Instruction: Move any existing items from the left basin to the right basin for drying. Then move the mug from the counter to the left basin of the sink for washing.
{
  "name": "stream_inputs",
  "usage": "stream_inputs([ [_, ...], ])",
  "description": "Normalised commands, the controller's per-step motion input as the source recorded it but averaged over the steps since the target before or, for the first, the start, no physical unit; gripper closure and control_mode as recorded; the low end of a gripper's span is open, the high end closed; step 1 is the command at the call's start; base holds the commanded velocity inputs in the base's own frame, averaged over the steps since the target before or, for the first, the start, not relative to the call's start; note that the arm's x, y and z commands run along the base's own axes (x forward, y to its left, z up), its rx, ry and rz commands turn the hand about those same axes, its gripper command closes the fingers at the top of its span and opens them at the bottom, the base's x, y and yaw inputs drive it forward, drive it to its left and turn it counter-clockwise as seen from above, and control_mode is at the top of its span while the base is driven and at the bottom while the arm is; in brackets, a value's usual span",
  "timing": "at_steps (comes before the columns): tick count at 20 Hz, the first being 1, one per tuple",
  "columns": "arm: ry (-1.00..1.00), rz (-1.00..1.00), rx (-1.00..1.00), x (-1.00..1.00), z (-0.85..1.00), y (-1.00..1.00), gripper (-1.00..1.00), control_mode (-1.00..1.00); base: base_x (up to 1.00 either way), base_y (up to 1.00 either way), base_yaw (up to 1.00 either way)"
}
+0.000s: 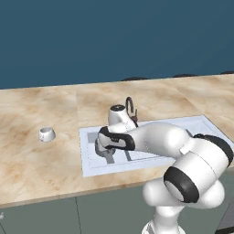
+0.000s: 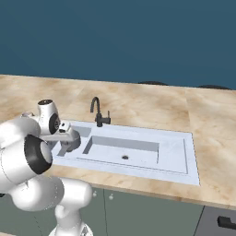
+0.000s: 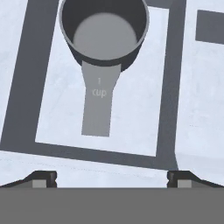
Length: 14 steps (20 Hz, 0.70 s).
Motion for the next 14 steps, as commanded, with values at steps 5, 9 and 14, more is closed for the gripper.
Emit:
stream_inputs([
  [5, 0.01, 0.00, 0.00, 0.16, -0.29, 0.03, -1.00, -1.00, 0.00, 0.00, 0.00],
  [9, 0.00, 0.00, 0.00, 0.17, -0.26, 0.02, -1.00, -1.00, 0.00, 0.00, 0.00],
  [14, 0.00, 0.00, 0.00, 0.21, -0.22, 0.10, -1.00, -1.00, 0.00, 0.00, 0.00],
])
